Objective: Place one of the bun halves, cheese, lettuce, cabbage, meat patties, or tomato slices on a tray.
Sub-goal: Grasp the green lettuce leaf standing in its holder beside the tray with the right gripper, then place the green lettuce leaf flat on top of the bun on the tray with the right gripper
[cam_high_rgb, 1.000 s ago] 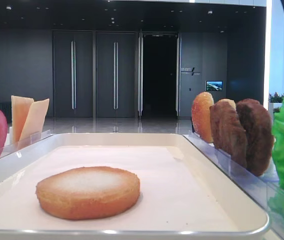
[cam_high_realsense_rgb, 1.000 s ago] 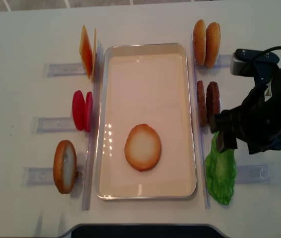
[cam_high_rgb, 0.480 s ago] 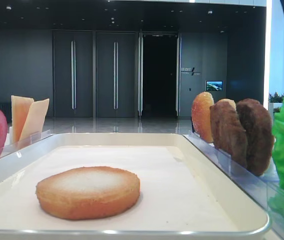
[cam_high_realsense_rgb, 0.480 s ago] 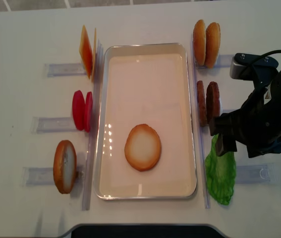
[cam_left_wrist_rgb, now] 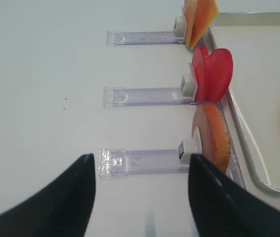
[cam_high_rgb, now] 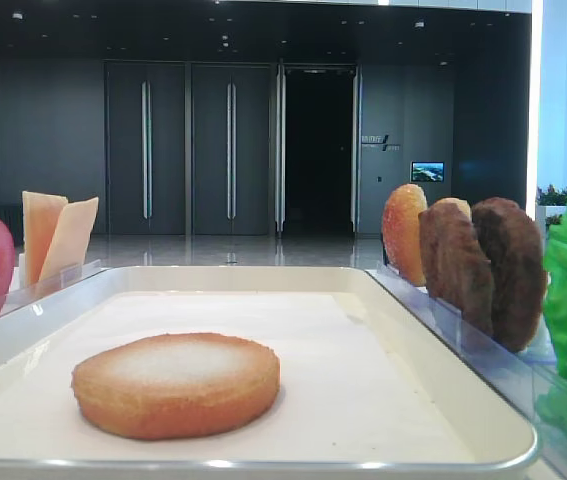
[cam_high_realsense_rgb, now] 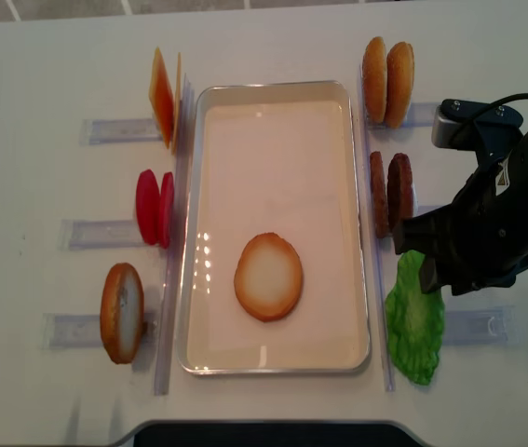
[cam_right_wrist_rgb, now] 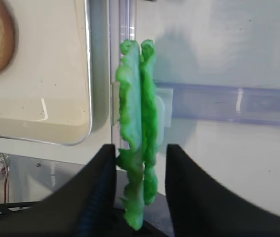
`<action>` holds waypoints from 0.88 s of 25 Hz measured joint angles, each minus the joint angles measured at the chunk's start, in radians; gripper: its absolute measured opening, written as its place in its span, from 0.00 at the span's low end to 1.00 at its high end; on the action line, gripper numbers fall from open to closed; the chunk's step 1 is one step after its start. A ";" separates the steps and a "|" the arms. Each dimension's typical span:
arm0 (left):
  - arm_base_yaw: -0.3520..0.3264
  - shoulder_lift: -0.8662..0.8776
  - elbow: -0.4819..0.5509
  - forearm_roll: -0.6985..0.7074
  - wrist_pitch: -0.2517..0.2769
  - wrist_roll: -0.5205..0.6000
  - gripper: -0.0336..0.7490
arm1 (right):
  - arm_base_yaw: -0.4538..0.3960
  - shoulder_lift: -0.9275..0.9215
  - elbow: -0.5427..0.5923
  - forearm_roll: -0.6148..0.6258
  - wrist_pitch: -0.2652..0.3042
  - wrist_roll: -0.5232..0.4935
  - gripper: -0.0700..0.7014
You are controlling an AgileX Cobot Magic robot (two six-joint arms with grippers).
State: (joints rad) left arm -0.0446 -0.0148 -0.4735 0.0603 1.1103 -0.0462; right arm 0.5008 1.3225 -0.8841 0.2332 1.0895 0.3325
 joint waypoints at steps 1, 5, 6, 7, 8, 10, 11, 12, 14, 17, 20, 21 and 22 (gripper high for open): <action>0.000 0.000 0.000 0.000 0.000 0.000 0.62 | 0.000 0.000 0.000 0.003 0.000 0.000 0.40; 0.000 0.000 0.000 0.000 0.000 0.000 0.62 | 0.000 0.000 0.000 0.029 0.000 0.000 0.31; 0.000 0.000 0.000 0.000 0.000 0.000 0.62 | 0.000 0.000 0.000 0.031 0.000 0.000 0.29; 0.000 0.000 0.000 0.000 0.000 0.000 0.62 | 0.000 0.000 0.000 0.033 0.000 0.000 0.26; 0.000 0.000 0.000 0.000 0.000 0.000 0.62 | 0.000 0.000 0.000 0.033 0.000 0.000 0.22; 0.000 0.000 0.000 0.000 0.000 0.000 0.62 | 0.000 0.000 0.000 0.038 0.000 0.000 0.18; 0.000 0.000 0.000 0.000 0.000 0.000 0.62 | 0.000 0.000 0.000 0.041 0.000 0.000 0.18; 0.000 0.000 0.000 0.000 0.000 0.000 0.62 | 0.000 0.000 0.000 0.045 0.000 0.000 0.18; 0.000 0.000 0.000 0.000 0.000 0.000 0.62 | 0.000 0.000 0.000 0.050 0.000 0.000 0.18; 0.000 0.000 0.000 0.000 0.000 0.000 0.62 | 0.000 0.000 -0.004 0.051 0.007 0.002 0.18; 0.000 0.000 0.000 0.000 0.000 0.000 0.62 | 0.000 0.000 -0.031 0.051 0.048 0.004 0.18; 0.000 0.000 0.000 0.001 0.000 0.000 0.62 | 0.000 0.000 -0.044 0.051 0.063 0.004 0.18; 0.000 0.000 0.000 0.001 0.000 0.000 0.62 | 0.000 0.000 -0.057 0.051 0.077 0.004 0.18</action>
State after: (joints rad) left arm -0.0446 -0.0148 -0.4735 0.0612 1.1103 -0.0460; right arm 0.5008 1.3225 -0.9414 0.2844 1.1663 0.3366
